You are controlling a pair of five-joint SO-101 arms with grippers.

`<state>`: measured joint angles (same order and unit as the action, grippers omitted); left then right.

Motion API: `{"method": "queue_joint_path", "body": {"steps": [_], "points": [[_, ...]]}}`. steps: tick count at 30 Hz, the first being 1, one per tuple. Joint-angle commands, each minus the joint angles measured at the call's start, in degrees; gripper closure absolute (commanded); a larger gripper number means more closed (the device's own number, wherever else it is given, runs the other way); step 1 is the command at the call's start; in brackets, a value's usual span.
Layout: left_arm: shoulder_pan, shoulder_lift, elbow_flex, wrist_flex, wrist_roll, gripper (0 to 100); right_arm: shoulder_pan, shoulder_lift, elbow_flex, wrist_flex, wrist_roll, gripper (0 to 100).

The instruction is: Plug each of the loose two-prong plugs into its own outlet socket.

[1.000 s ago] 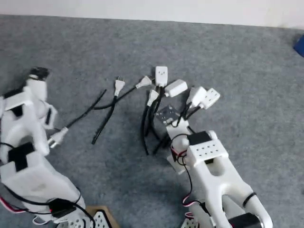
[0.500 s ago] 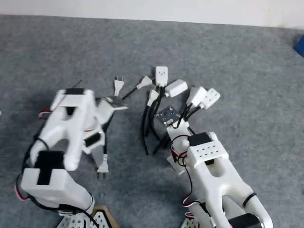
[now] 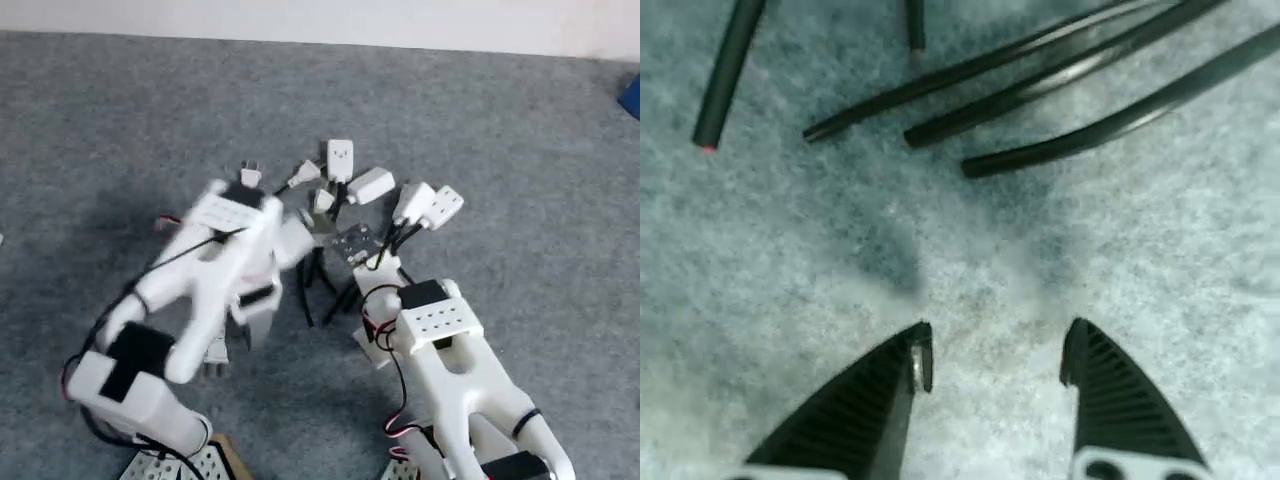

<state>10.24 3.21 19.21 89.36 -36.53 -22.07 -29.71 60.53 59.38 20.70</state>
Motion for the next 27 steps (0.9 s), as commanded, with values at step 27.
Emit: {"method": "queue_joint_path", "body": {"steps": [27], "points": [[-70.29, 55.25, -88.48, -7.74, -6.51, 70, 0.31, -1.27, 1.63, -3.12, -0.44, 78.2]]}}
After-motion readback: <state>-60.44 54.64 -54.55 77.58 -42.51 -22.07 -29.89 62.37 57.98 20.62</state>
